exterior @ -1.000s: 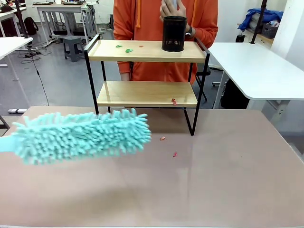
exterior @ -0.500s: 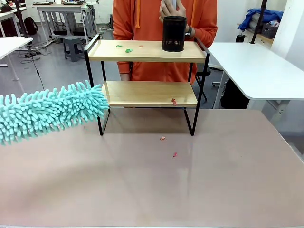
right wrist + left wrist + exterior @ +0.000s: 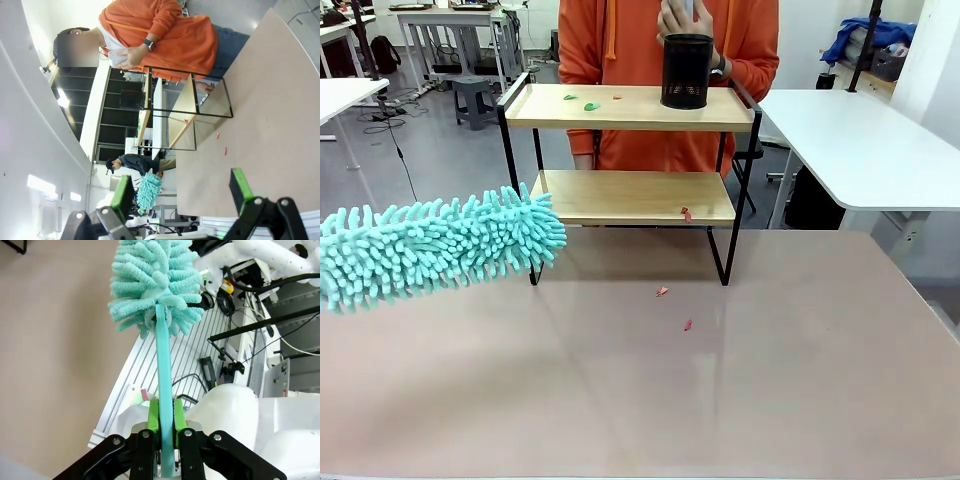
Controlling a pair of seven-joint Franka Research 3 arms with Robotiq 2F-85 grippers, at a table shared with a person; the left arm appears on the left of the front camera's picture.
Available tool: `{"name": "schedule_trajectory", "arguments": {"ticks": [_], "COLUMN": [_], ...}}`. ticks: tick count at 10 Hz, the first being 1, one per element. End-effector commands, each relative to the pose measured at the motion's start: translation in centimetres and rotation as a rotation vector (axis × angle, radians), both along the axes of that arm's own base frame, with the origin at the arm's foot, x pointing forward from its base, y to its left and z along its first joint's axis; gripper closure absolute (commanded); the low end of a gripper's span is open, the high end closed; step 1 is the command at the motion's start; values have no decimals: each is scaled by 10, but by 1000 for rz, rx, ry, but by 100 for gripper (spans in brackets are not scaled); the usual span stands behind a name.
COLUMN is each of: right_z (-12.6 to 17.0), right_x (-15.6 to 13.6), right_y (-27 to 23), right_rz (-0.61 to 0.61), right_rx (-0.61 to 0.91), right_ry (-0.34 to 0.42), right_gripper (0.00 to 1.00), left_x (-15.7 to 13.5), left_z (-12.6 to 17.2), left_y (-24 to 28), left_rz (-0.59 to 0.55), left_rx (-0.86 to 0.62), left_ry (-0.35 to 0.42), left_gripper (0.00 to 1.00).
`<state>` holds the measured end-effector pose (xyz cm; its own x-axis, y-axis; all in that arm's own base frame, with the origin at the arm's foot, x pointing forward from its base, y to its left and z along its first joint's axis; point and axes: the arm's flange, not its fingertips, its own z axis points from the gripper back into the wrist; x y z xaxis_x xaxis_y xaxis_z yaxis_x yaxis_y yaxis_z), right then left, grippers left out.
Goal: Clean the shelf.
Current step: Clean the specific tier of the Shelf with the Duster once objects are removed.
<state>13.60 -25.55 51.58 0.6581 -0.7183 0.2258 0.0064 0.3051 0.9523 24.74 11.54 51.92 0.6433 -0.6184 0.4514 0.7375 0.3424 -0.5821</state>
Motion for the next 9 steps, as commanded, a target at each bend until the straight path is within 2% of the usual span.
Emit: {"name": "schedule_trajectory", "arguments": {"ticks": [1, 2, 3, 6, 8, 9], "right_z": [3, 3, 3, 3, 3, 3], "right_x": [0, 0, 0, 0, 0, 0], "right_y": [-1, -1, -1, -1, -1, -1], "right_rz": [-6, -6, -6, -6, -6, -6], "right_rx": [-5, -5, -5, -5, -5, -5], "right_ry": [-36, -36, -36, -36, -36, -36], "right_gripper": [0, 0, 0, 0, 0, 0], "left_x": [0, 3, 4, 6, 25, 32], "left_z": [0, 6, 12, 19, 9, 6], "left_y": [0, -18, -36, -91, -134, -155], "left_rz": [0, 26, 122, 100, 100, 67], "left_rx": [0, -3, 61, 167, 236, 202], "left_ry": [0, 25, 23, -9, -7, -12], "left_gripper": [87, 87, 87, 87, 87, 87]}}
